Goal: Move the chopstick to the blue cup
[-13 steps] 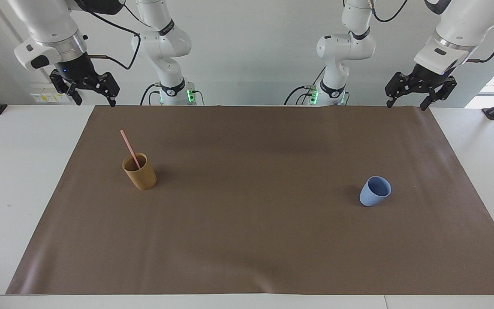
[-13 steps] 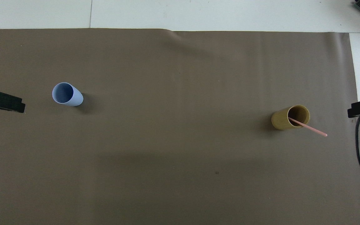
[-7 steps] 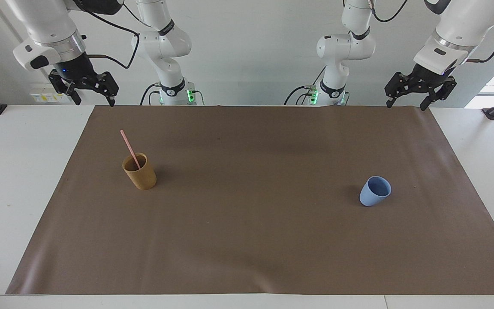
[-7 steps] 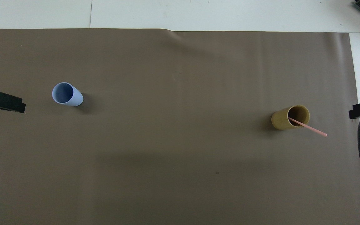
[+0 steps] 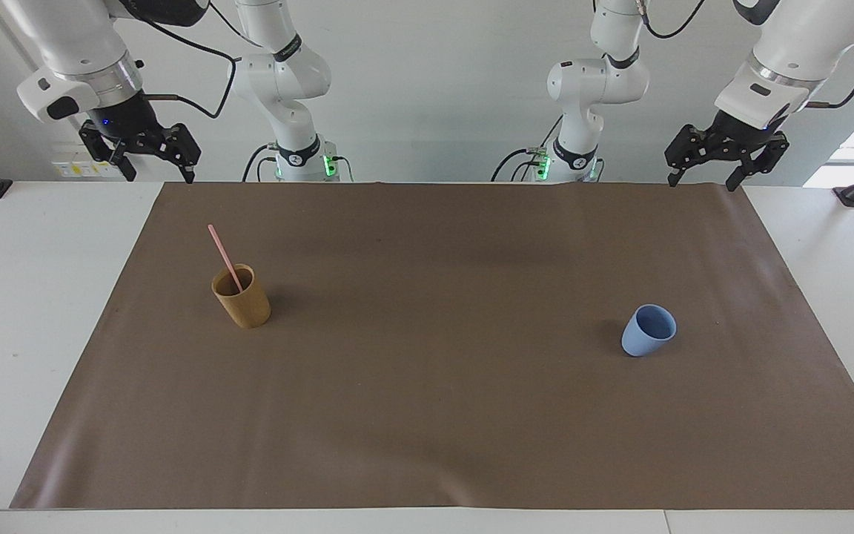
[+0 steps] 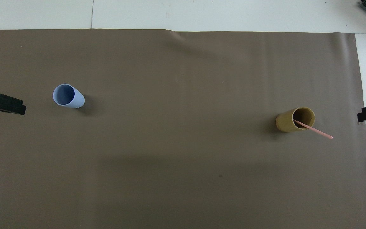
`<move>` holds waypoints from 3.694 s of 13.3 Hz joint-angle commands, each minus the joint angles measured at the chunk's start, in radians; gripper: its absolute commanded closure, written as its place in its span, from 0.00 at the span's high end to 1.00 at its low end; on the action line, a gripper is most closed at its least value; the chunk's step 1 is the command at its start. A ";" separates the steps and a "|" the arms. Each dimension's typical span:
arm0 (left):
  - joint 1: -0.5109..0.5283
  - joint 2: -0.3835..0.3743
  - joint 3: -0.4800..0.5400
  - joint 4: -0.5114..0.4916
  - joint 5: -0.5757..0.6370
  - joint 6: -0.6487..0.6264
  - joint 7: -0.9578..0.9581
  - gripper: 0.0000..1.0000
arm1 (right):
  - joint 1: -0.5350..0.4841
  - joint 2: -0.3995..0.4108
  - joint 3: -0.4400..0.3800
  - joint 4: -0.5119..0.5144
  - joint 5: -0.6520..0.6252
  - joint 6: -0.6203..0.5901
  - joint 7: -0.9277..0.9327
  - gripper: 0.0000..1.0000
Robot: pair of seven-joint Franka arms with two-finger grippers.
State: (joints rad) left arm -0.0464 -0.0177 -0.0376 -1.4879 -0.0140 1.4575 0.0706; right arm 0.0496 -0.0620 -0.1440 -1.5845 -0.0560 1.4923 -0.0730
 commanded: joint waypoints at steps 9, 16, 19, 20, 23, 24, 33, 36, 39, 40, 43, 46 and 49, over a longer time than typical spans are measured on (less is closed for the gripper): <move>-0.010 -0.039 0.005 -0.049 0.012 0.015 -0.005 1.00 | -0.010 -0.032 0.004 -0.043 -0.001 0.019 -0.030 1.00; -0.010 -0.039 0.005 -0.054 0.012 0.015 -0.005 1.00 | -0.010 -0.032 0.004 -0.043 -0.001 0.019 -0.030 1.00; -0.010 -0.039 0.005 -0.054 0.012 0.017 -0.005 1.00 | -0.010 -0.032 0.004 -0.043 -0.001 0.023 -0.030 1.00; -0.010 -0.039 0.005 -0.054 0.012 0.017 -0.005 1.00 | -0.010 -0.032 0.004 -0.043 -0.002 0.023 -0.030 1.00; -0.010 -0.039 0.005 -0.054 0.012 0.017 -0.005 1.00 | -0.010 -0.032 0.004 -0.043 -0.001 0.023 -0.030 1.00; -0.010 -0.039 0.005 -0.054 0.012 0.017 -0.005 1.00 | -0.010 -0.032 0.004 -0.043 -0.002 0.023 -0.030 1.00; -0.012 -0.041 0.004 -0.058 0.012 0.020 -0.003 1.00 | -0.010 -0.032 0.004 -0.043 -0.002 0.023 -0.030 1.00; -0.012 -0.041 0.002 -0.058 0.012 0.020 -0.003 1.00 | -0.010 -0.032 0.004 -0.045 -0.002 0.023 -0.030 1.00; -0.012 -0.041 0.002 -0.058 0.012 0.024 -0.003 1.00 | -0.010 -0.030 0.004 -0.045 -0.002 0.023 -0.046 1.00; -0.012 -0.041 0.002 -0.058 0.012 0.023 -0.008 1.00 | -0.010 -0.030 0.004 -0.048 -0.002 0.025 -0.077 1.00; -0.010 -0.039 0.002 -0.054 0.012 0.036 -0.005 1.00 | -0.002 -0.028 0.004 -0.063 -0.008 0.058 -0.174 1.00; -0.010 -0.033 0.001 -0.046 0.006 0.050 -0.009 1.00 | 0.012 -0.006 0.012 -0.089 -0.015 0.080 -0.317 1.00; 0.017 -0.019 0.010 -0.060 -0.017 0.128 0.005 1.00 | 0.056 0.031 0.017 -0.133 -0.080 0.161 -0.471 1.00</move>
State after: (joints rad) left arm -0.0451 -0.0258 -0.0358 -1.5074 -0.0170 1.5247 0.0706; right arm 0.0891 -0.0525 -0.1340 -1.6794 -0.0826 1.5972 -0.4503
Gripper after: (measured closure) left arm 0.000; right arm 0.000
